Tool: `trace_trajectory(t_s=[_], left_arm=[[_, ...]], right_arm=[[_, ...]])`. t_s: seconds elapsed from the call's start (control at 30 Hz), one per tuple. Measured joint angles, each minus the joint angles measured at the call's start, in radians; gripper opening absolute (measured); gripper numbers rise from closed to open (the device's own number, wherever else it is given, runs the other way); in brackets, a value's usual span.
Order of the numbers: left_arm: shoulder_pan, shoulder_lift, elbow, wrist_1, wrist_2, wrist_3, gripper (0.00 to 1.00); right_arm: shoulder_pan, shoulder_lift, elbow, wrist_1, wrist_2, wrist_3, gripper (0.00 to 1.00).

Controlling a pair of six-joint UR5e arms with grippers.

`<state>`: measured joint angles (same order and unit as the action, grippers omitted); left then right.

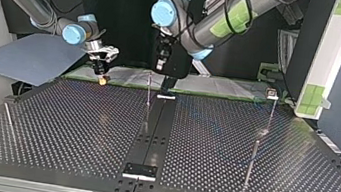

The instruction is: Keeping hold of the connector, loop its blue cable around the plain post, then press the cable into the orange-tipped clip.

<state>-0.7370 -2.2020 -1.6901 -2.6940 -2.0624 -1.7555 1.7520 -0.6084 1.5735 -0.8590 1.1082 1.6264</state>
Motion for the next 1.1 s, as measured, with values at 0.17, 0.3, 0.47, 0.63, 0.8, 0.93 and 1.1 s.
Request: trace_trajectory(t_s=[0.17,0.3,0.47,0.63,0.8,0.93,1.1], left_arm=[[0.001,0.048,-0.048,-0.011,0.010,-0.014,1.00],[0.007,0.086,-0.086,0.013,0.032,-0.030,1.00],[0.005,0.130,-0.130,0.014,0.027,-0.034,1.00],[0.025,0.179,-0.180,0.044,0.031,-0.061,1.00],[0.057,0.228,-0.229,0.090,0.062,-0.094,1.00],[0.065,0.265,-0.265,0.096,0.053,-0.101,1.00],[0.070,0.315,-0.315,0.090,0.026,-0.100,1.00]], right_arm=[[0.000,0.000,-0.004,0.001,0.000,0.000,0.00],[0.001,0.000,-0.005,0.002,-0.001,0.000,0.00],[-0.007,-0.006,-0.008,0.026,0.012,-0.019,0.00],[-0.022,-0.035,-0.007,0.066,0.029,-0.057,0.00],[-0.026,-0.080,0.001,0.112,0.056,-0.101,0.00],[-0.020,-0.118,0.003,0.150,0.090,-0.092,0.00],[-0.013,-0.140,0.003,0.193,0.139,-0.059,0.80]])
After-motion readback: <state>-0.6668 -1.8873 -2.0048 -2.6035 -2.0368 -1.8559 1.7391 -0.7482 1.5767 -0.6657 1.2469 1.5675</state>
